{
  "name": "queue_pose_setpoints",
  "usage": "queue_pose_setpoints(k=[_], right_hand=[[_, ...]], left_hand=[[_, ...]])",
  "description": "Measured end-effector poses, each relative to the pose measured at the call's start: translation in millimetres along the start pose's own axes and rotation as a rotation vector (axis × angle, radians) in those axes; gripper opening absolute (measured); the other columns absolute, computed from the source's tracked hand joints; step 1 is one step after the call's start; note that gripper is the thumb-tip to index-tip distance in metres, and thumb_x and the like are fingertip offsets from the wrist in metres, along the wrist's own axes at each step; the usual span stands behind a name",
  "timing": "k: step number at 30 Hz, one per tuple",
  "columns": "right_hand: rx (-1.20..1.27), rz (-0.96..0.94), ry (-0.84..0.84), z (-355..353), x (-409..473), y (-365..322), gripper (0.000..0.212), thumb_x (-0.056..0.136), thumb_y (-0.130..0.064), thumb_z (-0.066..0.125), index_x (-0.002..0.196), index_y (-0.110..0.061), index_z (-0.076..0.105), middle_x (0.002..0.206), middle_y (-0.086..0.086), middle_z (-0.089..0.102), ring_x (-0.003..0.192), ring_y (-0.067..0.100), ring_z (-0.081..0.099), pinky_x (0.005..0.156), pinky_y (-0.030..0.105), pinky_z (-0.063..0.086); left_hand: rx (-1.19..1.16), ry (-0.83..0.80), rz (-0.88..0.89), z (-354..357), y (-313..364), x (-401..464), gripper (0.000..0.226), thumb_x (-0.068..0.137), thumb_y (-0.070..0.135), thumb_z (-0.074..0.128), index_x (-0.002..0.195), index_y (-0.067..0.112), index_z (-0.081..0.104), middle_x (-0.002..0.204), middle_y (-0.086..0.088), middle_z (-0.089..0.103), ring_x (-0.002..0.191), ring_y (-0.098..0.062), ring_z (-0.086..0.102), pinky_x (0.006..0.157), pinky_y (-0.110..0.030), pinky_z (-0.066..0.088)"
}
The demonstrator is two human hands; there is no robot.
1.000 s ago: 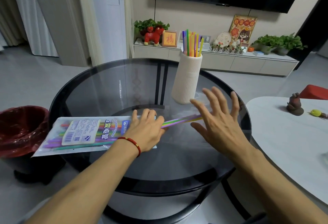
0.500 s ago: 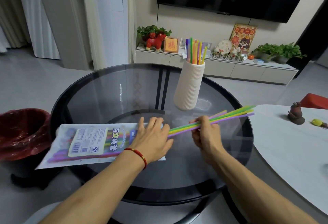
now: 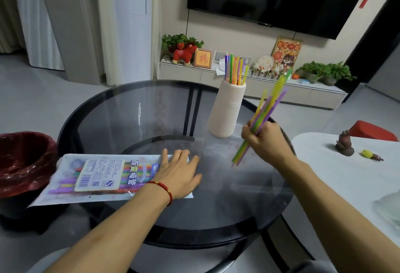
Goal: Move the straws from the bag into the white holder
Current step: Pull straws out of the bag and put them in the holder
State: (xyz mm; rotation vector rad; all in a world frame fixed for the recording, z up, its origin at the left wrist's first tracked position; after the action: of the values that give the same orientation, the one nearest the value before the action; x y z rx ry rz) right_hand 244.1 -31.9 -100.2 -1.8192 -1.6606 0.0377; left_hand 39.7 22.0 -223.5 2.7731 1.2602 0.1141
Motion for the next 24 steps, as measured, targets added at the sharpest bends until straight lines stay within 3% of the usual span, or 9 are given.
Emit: queue_pose_setpoints(k=[2, 5, 12, 17, 19, 24], right_hand=[[0.042, 0.081, -0.054, 20.2, -8.5, 8.7, 0.031, 0.103, -0.017, 0.057, 0.08, 0.001, 0.068, 0.079, 0.016, 0.071, 0.073, 0.025, 0.07, 0.072, 0.036, 0.061], [0.077, 0.137, -0.063, 23.0, -3.2, 16.2, 0.031, 0.105, -0.024, 0.055, 0.086, -0.006, 0.072, 0.086, 0.008, 0.072, 0.078, 0.017, 0.07, 0.077, 0.031, 0.06], [0.108, 0.192, -0.147, 34.8, -4.2, 27.9, 0.035, 0.106, -0.027, 0.053, 0.082, -0.008, 0.071, 0.07, 0.002, 0.065, 0.053, 0.008, 0.06, 0.05, 0.013, 0.049], [0.19, 0.22, -0.201, 26.3, -1.9, 29.2, 0.035, 0.105, -0.026, 0.056, 0.087, -0.002, 0.073, 0.067, 0.012, 0.068, 0.049, 0.014, 0.062, 0.055, 0.026, 0.056], [0.202, 0.19, -0.096, 12.3, 7.4, 20.6, 0.033, 0.105, -0.025, 0.057, 0.086, -0.004, 0.074, 0.065, 0.011, 0.069, 0.048, 0.015, 0.063, 0.056, 0.027, 0.056], [0.453, 0.147, 0.4, -55.2, 58.8, -7.1, 0.031, 0.099, -0.02, 0.057, 0.075, -0.007, 0.074, 0.057, 0.016, 0.066, 0.043, 0.021, 0.06, 0.044, 0.03, 0.055]], left_hand=[[0.003, -0.006, 0.001, -0.8, 0.7, -0.3, 0.049, 0.099, 0.049, 0.035, 0.14, 0.023, 0.04, 0.146, -0.008, 0.036, 0.139, -0.029, 0.03, 0.117, -0.066, 0.01], [0.003, -0.004, 0.003, 2.0, -0.8, -0.3, 0.049, 0.099, 0.049, 0.034, 0.14, 0.022, 0.039, 0.147, -0.01, 0.036, 0.139, -0.03, 0.029, 0.116, -0.066, 0.011], [-0.01, -0.023, -0.005, 4.1, 0.3, 4.8, 0.049, 0.099, 0.05, 0.035, 0.139, 0.022, 0.039, 0.148, -0.012, 0.036, 0.139, -0.033, 0.029, 0.116, -0.067, 0.012], [-0.031, -0.056, -0.007, 3.0, 4.3, 7.2, 0.051, 0.099, 0.051, 0.035, 0.141, 0.024, 0.039, 0.149, -0.012, 0.035, 0.14, -0.033, 0.028, 0.116, -0.066, 0.01], [-0.043, -0.053, -0.005, 3.3, 5.7, 7.1, 0.051, 0.099, 0.051, 0.035, 0.141, 0.024, 0.039, 0.149, -0.012, 0.035, 0.141, -0.033, 0.027, 0.116, -0.067, 0.009], [-0.107, -0.048, -0.011, 1.3, 7.6, 9.4, 0.05, 0.1, 0.051, 0.037, 0.142, 0.025, 0.04, 0.147, -0.011, 0.037, 0.141, -0.032, 0.028, 0.118, -0.066, 0.006]])
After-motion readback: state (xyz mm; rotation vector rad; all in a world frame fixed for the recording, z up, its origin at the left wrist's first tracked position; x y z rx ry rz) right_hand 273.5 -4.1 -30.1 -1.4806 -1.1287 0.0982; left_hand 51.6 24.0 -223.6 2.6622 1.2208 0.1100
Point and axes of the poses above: each hand's wrist, its own x-axis towards the middle knuckle, its own z-axis out of the palm, y = z × x, the point moved 6 cm from there along x, towards the middle knuckle
